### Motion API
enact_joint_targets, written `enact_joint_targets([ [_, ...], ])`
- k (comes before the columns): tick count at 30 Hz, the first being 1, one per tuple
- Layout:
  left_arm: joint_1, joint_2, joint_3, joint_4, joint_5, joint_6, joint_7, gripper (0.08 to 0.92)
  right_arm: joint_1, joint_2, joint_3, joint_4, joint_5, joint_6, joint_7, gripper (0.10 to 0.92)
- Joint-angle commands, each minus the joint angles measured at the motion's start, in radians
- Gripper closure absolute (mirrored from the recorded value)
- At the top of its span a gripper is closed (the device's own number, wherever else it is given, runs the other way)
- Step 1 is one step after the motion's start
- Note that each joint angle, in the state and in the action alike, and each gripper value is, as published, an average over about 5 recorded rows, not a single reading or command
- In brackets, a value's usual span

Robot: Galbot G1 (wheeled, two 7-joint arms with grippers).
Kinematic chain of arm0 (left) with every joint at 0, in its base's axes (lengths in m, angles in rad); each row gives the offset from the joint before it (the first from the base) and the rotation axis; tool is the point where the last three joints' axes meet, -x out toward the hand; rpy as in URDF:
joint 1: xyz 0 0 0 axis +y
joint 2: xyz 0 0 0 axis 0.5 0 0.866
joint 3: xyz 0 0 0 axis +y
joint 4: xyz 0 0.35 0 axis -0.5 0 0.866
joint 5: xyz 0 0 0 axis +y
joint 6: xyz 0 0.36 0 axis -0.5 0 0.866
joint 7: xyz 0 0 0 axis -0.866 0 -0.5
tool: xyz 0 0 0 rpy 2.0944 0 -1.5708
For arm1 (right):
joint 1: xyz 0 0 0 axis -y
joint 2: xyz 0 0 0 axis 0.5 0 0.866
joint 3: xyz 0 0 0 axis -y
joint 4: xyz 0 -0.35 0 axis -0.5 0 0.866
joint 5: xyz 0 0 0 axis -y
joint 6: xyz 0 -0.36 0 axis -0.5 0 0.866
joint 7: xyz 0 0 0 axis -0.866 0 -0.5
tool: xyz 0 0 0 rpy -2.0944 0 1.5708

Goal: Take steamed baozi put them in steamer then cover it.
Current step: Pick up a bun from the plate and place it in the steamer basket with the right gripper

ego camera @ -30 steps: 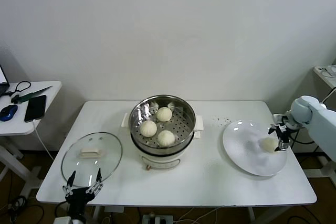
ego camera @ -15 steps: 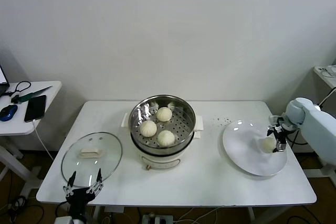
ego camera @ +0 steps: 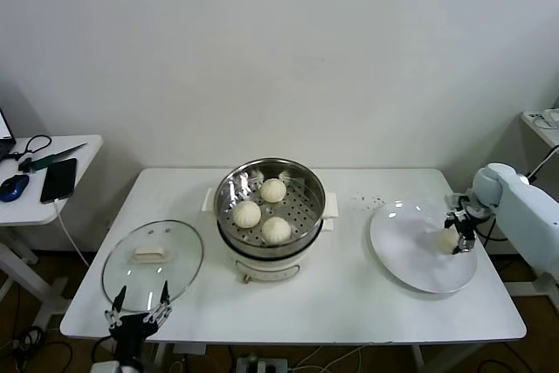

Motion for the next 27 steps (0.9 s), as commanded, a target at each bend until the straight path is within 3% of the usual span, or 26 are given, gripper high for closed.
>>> enact_joint_targets([
  [1,0.003,0.001,-0.001,-0.004,-0.003,-0.002,0.0,0.177,0.047,-0.001,-0.06,0.006,0.085,-0.024,-0.002,0.307],
  [11,0.011,0.003,0.02,-0.026,-0.004,-0.001,0.002,0.177,0.468,0.004,-0.5,0.193,0.549,-0.169,0.002,0.313],
  [20,0.007,0.011,0.044,-0.024,0.027,0.019,0.01,0.177,0.821,0.206,-0.828,0.25,0.877,-0.244,0.015,0.31],
  [27,0.006,0.018,0.057,-0.021,0.027,0.032,0.033,0.177,0.875,0.379,-0.899,0.283,1.03,-0.3,0.047,0.308],
])
